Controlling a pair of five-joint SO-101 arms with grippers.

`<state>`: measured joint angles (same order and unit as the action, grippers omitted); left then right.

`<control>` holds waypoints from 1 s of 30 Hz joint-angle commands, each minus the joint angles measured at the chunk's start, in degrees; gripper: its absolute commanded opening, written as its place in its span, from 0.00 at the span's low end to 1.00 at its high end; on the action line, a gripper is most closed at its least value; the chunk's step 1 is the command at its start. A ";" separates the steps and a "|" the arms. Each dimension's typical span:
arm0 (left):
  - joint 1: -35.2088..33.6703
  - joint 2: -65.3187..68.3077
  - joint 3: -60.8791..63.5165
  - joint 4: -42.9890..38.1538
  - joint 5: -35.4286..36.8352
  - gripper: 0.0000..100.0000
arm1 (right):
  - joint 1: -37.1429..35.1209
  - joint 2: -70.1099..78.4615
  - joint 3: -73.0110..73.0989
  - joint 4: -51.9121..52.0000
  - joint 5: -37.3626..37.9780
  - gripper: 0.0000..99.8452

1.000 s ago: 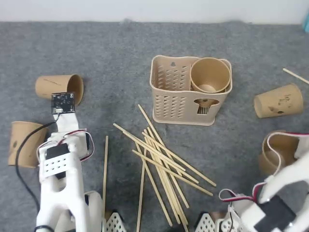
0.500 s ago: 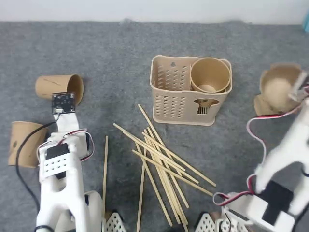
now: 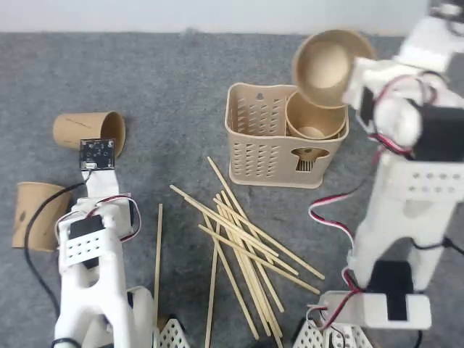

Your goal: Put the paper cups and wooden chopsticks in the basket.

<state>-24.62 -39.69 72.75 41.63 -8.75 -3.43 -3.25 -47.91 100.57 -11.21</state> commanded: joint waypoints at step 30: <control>0.35 -1.76 -0.40 0.00 -0.53 0.04 | 2.07 -0.22 18.37 2.07 8.44 0.18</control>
<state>-24.62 -39.69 72.75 41.63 -8.75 -2.46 -6.42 -27.60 100.66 -3.30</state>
